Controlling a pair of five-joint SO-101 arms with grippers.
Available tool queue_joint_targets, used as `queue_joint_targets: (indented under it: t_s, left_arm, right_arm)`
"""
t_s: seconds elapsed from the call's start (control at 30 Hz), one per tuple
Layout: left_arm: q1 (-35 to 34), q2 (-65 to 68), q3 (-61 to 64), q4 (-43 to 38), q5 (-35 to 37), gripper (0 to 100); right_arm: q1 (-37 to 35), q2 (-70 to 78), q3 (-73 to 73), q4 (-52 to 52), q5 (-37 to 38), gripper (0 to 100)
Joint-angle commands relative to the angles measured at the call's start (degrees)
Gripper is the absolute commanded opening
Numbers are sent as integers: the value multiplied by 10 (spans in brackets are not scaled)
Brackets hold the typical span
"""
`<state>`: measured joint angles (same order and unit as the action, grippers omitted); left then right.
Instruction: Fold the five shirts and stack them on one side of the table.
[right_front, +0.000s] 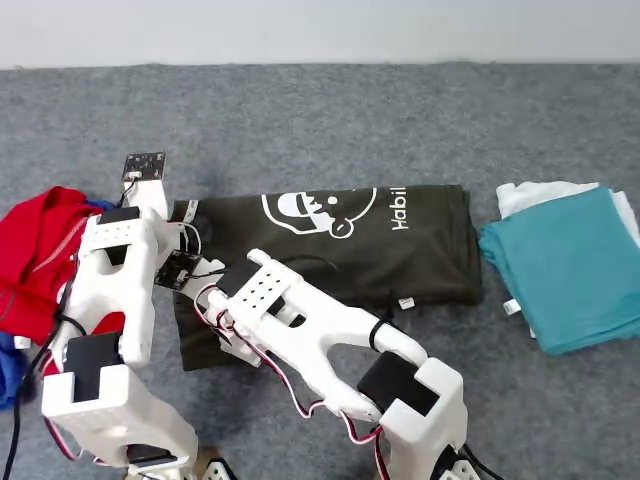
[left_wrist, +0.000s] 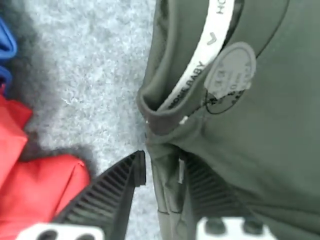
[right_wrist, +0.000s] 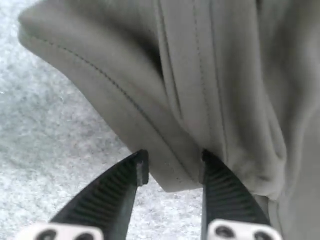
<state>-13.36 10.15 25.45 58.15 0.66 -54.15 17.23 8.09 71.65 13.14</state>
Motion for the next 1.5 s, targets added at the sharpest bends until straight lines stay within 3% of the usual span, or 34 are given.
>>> queue_joint_targets:
  t_s: [0.0, 0.37, 0.57, 0.77, 1.13, 1.47]
  left_arm:
    - [3, -28, 0, -10, 6, 119]
    - [4, -29, 23, -44, 6, 119]
    - [4, -29, 23, -44, 6, 119]
    - [4, -29, 23, -44, 6, 119]
    - [4, -29, 23, -45, 6, 119]
    - [4, -29, 23, -45, 6, 119]
  right_arm:
    - [22, -42, -21, -18, 7, 180]
    - [57, -48, -24, -54, 7, 177]
    - [6, -48, -56, 54, 6, 177]
    - [-36, -44, -88, 66, 4, 177]
    - [60, -42, -91, -3, 27, 177]
    - [76, 37, -101, -51, 40, 177]
